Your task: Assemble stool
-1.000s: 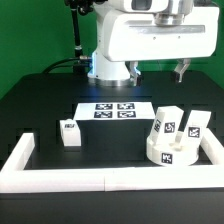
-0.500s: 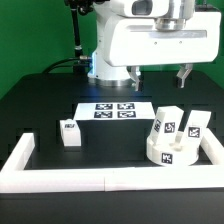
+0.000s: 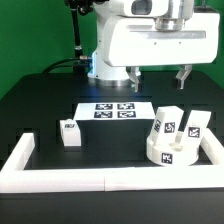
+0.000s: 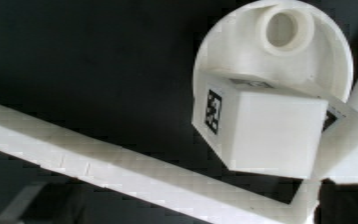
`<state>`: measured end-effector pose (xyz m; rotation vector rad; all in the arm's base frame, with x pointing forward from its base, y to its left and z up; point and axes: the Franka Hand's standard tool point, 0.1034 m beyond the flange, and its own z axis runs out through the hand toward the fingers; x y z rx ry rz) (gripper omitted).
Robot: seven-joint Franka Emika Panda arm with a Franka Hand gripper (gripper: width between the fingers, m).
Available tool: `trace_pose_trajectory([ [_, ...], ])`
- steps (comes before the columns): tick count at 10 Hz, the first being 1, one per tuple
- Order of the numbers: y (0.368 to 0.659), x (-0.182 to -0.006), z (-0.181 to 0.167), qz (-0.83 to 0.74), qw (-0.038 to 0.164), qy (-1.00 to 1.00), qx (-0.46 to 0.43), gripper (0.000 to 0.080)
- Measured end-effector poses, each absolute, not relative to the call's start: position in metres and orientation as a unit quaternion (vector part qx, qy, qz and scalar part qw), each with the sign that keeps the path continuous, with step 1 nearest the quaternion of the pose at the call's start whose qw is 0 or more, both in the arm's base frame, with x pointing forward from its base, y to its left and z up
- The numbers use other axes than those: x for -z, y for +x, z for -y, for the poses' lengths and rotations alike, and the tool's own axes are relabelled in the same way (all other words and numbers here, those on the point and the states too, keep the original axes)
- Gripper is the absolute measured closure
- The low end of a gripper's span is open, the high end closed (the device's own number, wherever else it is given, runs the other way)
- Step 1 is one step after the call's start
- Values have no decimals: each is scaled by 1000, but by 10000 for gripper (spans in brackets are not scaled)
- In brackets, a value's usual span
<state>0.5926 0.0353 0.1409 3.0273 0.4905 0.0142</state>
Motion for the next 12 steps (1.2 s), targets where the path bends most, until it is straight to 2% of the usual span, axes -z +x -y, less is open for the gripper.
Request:
trace_pose_trajectory([
  [5, 593, -141, -30, -295, 45, 955, 3, 150],
  [9, 587, -126, -53, -463, 49, 885, 17, 150],
  [12, 587, -125, -48, -548, 61, 834, 26, 150],
])
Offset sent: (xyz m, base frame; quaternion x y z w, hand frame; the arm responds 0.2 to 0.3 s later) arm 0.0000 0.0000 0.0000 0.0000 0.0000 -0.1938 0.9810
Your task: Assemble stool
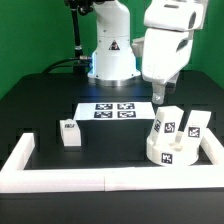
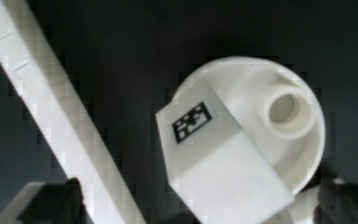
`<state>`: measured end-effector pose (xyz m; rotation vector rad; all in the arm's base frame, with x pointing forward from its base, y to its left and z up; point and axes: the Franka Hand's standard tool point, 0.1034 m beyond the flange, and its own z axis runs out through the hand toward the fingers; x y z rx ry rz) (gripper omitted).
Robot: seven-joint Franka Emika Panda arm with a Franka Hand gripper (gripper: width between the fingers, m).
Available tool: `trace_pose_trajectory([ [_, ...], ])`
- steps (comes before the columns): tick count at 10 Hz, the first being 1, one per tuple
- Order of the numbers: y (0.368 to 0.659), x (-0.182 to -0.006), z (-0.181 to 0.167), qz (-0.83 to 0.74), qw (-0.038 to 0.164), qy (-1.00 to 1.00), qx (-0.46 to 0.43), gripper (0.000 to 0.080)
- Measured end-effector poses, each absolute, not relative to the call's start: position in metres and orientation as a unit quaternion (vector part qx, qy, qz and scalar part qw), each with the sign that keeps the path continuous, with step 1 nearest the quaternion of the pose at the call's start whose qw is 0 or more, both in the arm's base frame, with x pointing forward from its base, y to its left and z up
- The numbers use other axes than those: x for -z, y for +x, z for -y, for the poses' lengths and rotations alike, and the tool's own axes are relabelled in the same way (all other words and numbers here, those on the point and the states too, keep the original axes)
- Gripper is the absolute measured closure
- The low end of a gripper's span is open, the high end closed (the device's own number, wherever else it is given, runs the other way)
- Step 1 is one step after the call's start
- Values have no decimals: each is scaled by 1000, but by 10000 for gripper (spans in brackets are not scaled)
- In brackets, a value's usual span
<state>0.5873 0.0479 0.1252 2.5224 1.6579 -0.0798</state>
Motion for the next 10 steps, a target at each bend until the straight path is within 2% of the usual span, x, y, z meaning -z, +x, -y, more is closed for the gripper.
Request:
trace_pose_trajectory([
  [3, 588, -124, -42, -626, 75, 775, 41, 150],
  [4, 588, -118, -47, -650, 78, 755, 44, 150],
  [6, 585, -111, -47, -684, 69, 723, 66, 150],
  [10, 581, -95, -58, -736, 71, 667, 90, 150],
])
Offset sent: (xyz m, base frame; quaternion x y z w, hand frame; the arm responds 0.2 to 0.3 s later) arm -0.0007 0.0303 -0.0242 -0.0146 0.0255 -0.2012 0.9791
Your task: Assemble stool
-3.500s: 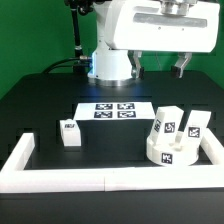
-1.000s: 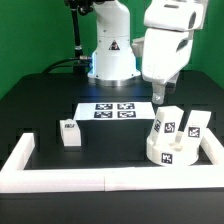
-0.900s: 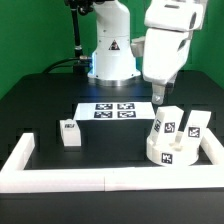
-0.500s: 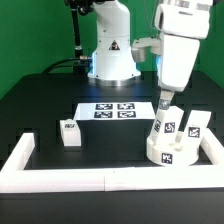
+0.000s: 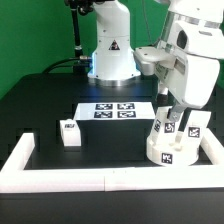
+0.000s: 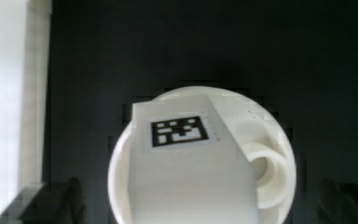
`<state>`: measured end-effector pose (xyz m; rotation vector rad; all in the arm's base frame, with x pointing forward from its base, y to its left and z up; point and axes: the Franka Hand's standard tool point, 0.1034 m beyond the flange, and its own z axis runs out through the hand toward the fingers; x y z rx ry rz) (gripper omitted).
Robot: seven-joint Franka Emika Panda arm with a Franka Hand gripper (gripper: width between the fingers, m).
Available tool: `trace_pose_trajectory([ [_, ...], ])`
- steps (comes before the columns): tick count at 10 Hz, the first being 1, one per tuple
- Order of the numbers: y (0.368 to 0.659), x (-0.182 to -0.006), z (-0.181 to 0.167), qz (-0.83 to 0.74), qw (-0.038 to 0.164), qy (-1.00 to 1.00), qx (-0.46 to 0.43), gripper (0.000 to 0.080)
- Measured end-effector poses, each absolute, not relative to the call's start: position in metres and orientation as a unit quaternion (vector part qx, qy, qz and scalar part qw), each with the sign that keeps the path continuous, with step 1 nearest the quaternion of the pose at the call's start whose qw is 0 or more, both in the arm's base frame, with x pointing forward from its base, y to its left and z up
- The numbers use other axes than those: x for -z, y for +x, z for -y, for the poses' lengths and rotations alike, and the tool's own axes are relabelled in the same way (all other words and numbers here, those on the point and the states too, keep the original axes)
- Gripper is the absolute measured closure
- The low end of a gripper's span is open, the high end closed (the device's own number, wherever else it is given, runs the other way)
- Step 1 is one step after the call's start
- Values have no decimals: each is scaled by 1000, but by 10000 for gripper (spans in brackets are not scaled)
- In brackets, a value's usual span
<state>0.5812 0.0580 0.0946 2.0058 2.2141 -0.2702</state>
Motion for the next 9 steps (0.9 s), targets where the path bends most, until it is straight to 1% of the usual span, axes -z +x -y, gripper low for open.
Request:
trace_pose_trajectory([
  [4, 581, -94, -53, -709, 74, 696, 87, 150],
  [6, 581, -94, -53, -664, 79, 739, 83, 424],
  [7, 581, -94, -53, -641, 82, 759, 80, 424],
  [8, 581, -94, -53, -609, 85, 785, 77, 468],
  [9, 581, -94, -53, -574, 88, 811, 73, 468],
])
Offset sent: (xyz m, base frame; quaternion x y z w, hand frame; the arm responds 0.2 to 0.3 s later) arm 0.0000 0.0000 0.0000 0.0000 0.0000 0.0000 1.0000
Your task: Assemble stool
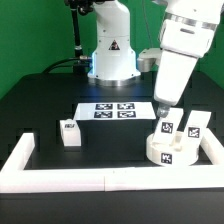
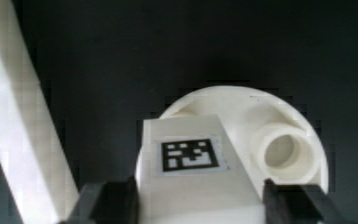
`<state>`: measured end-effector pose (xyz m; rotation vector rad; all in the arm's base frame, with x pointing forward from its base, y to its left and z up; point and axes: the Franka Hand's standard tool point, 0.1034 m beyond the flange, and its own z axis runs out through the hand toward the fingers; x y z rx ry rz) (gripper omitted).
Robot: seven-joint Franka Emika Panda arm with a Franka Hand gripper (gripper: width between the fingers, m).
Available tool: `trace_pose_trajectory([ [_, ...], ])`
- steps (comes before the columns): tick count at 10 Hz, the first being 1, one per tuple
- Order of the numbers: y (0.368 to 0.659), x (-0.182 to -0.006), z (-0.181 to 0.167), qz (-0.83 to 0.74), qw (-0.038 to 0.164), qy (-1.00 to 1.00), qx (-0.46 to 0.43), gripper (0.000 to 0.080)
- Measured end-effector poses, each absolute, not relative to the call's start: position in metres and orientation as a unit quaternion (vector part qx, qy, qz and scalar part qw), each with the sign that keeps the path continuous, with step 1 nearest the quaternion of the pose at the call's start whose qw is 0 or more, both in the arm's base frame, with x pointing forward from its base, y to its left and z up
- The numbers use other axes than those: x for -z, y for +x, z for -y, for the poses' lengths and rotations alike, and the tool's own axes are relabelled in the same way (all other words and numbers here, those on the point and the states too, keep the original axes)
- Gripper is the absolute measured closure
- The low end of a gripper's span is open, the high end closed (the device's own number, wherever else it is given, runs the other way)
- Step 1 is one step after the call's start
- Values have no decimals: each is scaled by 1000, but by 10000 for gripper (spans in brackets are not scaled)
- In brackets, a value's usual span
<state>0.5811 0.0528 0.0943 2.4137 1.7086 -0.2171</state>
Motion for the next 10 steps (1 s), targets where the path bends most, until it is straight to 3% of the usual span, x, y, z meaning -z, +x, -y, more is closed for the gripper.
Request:
trace_pose_trajectory([
  [6, 589, -95, -49, -393, 102, 912, 51, 468],
  [10, 618, -96, -43, -238, 67, 967, 63, 468],
])
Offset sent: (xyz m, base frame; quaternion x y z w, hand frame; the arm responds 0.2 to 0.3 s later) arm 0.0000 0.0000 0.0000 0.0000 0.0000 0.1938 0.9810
